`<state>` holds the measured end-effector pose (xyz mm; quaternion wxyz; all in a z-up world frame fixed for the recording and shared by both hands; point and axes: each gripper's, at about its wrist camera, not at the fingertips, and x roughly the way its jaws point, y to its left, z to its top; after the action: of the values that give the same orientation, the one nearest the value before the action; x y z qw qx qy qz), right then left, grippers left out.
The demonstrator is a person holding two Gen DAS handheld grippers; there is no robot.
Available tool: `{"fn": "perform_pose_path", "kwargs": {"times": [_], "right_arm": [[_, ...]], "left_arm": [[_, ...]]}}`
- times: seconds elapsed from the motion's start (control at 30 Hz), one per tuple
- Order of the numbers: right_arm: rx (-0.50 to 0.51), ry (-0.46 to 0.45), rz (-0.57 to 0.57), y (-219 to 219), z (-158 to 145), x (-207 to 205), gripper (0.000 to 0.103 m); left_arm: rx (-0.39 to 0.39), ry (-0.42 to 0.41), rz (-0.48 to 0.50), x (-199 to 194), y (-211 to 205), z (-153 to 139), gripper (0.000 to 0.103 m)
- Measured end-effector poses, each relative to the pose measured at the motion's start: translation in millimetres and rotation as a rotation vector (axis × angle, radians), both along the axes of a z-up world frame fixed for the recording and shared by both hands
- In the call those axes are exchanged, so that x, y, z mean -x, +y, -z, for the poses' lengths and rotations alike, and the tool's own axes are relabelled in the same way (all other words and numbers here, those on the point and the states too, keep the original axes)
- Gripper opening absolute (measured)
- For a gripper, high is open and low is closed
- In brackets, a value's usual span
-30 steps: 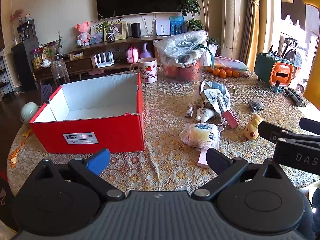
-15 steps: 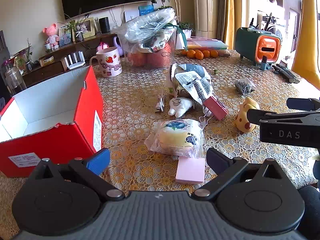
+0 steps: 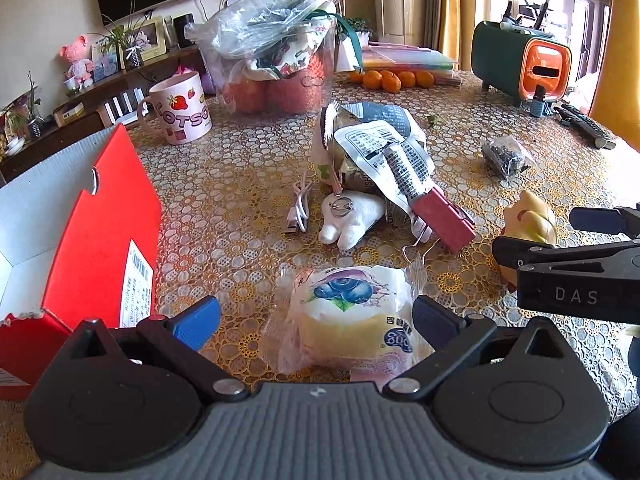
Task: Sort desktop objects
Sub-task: 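Grasp the yellow squishy toy with the right tool while the left tool grasps the blueberry bread package, then carry both held items into the red box and open both tools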
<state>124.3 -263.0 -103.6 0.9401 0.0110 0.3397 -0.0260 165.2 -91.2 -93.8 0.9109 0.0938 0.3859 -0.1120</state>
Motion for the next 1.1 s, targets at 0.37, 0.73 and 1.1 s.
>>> {"fn": "perform_pose_path", "kwargs": {"times": [0.37, 0.73, 1.1], "right_arm": [[-0.05, 0.064, 0.016, -0.4, 14.0, -14.9, 0.074], [-0.061, 0.06, 0.042, -3.2, 9.0, -12.0, 0.065], [-0.055, 0.038, 0.011, -2.7, -12.4, 5.2, 0.064]], "left_arm": [[0.132, 0.118, 0.022, -12.7, 5.0, 10.8, 0.096], [0.185, 0.141, 0.017, -11.3, 5.6, 5.5, 0.07], [0.192, 0.112, 0.013, 2.1, 7.0, -14.4, 0.064]]}}
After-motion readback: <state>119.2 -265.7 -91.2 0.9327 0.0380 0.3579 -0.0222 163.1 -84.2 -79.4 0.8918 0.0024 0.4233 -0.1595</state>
